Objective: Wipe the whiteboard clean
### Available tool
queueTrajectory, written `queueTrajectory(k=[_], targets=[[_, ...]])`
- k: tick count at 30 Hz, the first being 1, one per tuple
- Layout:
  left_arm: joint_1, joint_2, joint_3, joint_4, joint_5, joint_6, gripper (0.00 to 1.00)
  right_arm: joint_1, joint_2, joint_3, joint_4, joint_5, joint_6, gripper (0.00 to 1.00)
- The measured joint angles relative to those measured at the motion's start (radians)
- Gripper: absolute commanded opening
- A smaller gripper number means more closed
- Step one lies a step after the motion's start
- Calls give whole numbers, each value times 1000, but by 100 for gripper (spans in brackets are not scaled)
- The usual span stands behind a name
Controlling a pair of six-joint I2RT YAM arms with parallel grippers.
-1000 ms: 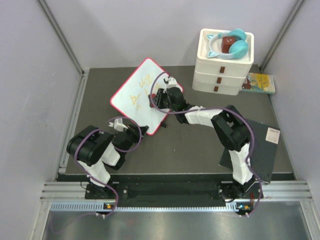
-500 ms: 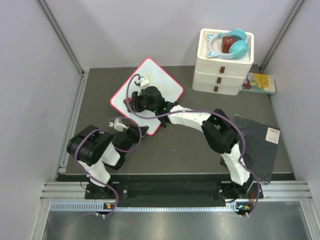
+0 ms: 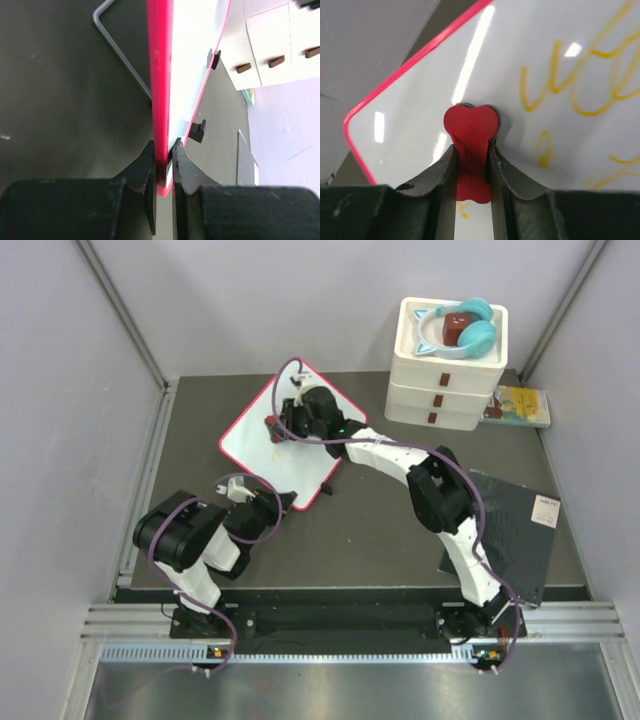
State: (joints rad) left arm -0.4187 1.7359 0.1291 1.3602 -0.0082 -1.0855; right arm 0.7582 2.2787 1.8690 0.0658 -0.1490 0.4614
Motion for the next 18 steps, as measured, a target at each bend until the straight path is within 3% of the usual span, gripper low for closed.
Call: queueTrajectory(k=[7, 18], targets=[[-1, -2, 3, 1, 3, 6, 0, -95, -56, -115, 11, 78, 5, 0], [-1, -4, 3, -2, 8, 18, 0, -77, -103, -206, 61, 86, -1, 0]])
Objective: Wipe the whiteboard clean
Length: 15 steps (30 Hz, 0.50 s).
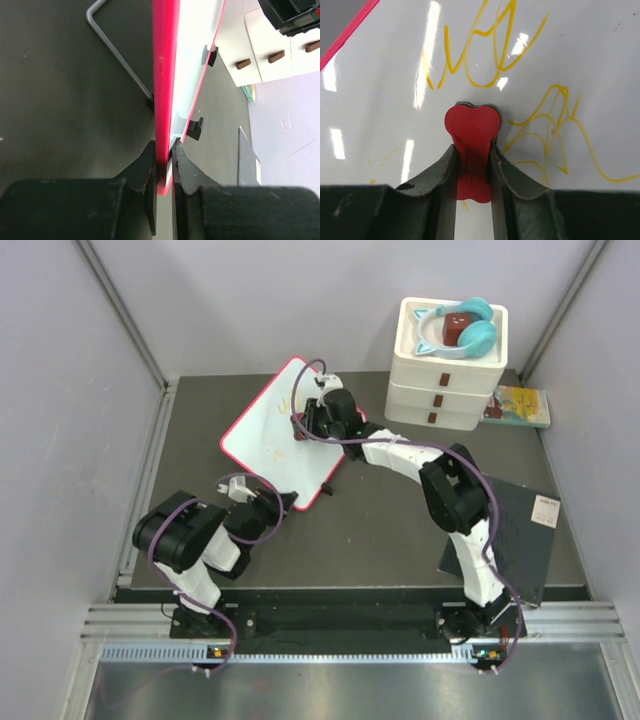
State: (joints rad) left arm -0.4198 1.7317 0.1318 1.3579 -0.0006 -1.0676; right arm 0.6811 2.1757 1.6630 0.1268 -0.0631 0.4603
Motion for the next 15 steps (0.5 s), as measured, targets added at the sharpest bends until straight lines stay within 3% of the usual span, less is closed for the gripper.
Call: queueTrajectory(k=[15], targets=[[-1, 0, 0, -7, -1, -9, 0, 164, -20, 8, -73, 8, -45, 0]])
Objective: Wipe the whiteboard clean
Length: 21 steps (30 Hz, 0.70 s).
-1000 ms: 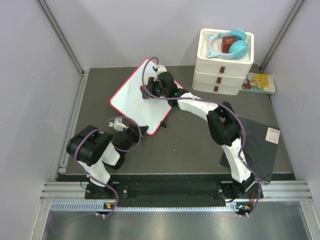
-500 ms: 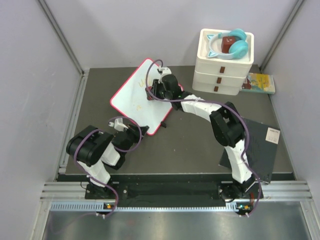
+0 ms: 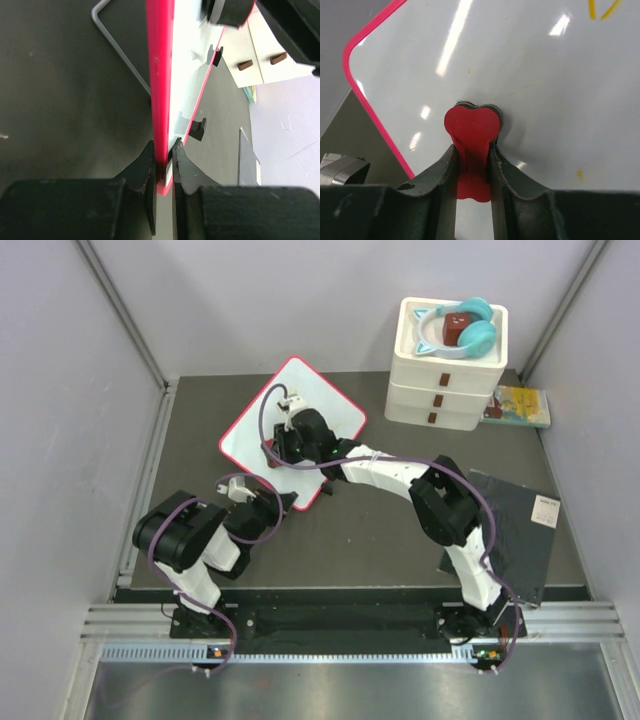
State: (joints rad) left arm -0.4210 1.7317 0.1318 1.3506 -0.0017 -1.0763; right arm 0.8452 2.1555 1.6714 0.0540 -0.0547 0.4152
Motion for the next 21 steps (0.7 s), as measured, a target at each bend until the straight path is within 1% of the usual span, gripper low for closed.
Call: queueTrajectory(k=[5, 12, 17, 21], targets=[[0, 0, 0, 0, 0, -1, 0, 27, -2, 0, -14, -18, 0, 0], [0, 0, 0, 0, 0, -1, 0, 24, -3, 0, -23, 5, 12, 0], [0, 0, 2, 0, 0, 0, 0, -10, -3, -3, -31, -24, 54, 0], [-1, 0, 3, 0, 0, 0, 0, -90, -14, -31, -33, -78, 95, 0]])
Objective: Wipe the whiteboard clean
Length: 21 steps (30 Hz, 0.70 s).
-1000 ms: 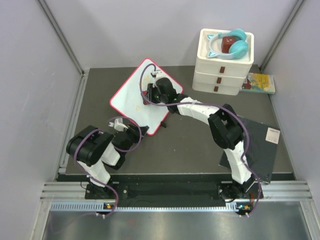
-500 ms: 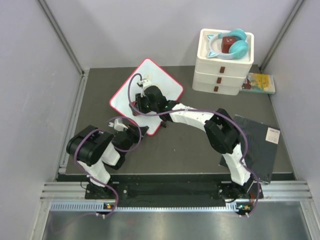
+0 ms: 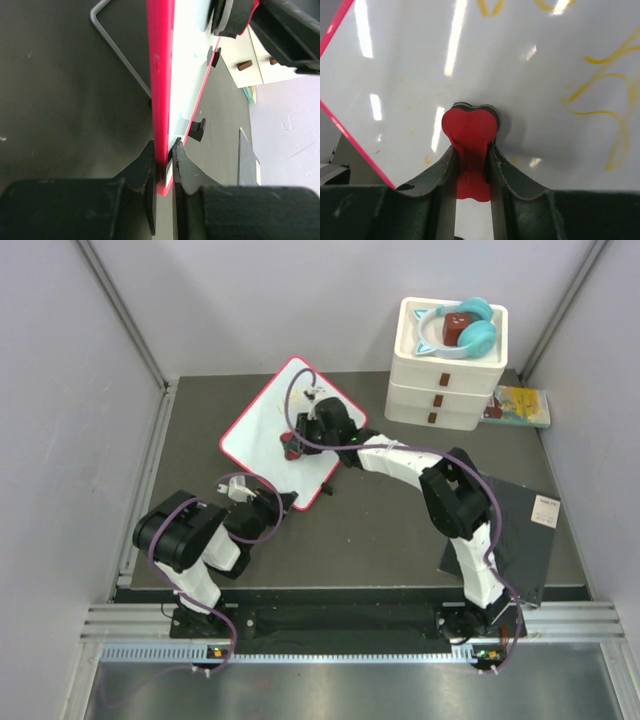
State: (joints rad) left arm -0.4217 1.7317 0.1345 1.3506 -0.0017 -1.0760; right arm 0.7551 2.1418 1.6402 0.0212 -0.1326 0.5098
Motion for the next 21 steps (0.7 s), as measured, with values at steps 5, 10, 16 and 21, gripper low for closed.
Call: queueTrajectory(k=[5, 10, 16, 21], targets=[[-4, 0, 3, 1, 0, 13, 0, -153, -10, -63, 20, -72, 57, 0], [-10, 0, 5, 8, 2, 45, 0, -276, -9, -109, 15, -101, 90, 0], [-13, 0, 6, 10, 7, 58, 0, -371, 27, -107, 0, -164, 138, 0], [-14, 0, 7, 10, 10, 61, 0, -377, 58, -45, -48, -201, 141, 0]])
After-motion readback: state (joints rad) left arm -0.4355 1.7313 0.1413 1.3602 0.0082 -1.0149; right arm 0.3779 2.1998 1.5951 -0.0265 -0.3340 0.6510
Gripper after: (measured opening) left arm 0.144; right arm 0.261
